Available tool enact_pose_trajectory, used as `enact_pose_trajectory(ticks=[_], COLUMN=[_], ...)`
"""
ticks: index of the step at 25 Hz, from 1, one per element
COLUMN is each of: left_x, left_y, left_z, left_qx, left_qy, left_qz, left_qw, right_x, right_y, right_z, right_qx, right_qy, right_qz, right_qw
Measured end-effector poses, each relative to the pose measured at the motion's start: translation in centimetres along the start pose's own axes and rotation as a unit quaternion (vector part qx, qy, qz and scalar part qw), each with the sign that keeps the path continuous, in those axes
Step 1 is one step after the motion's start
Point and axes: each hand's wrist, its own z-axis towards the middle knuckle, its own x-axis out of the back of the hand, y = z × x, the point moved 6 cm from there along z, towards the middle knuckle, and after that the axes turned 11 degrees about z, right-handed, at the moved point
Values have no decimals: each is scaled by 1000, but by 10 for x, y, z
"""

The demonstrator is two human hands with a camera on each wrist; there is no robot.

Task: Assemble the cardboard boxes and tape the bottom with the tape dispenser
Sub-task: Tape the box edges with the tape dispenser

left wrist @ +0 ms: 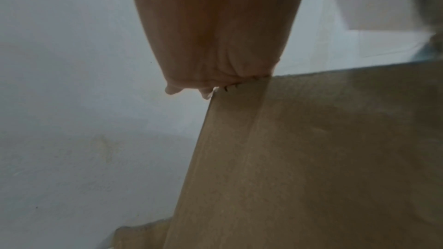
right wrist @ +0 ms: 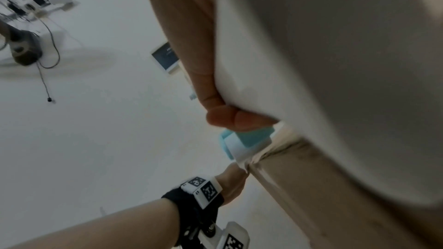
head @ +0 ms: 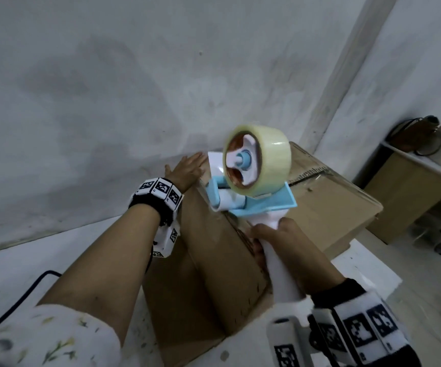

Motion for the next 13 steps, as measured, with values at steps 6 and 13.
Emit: enact_pose_trajectory(ticks=[6, 13], left_x=[2, -23], left_y=[4, 59], left_z=[-7, -57], left_qx=[24, -61], left_qy=[22, 100], left_qz=[99, 133], left_qw=[995, 984], right_x=[41, 38], right_y=[35, 43], right_z=[-31, -30], right_qx=[29, 47], right_qy=[41, 34], right_qz=[20, 73], right_qw=[999, 996])
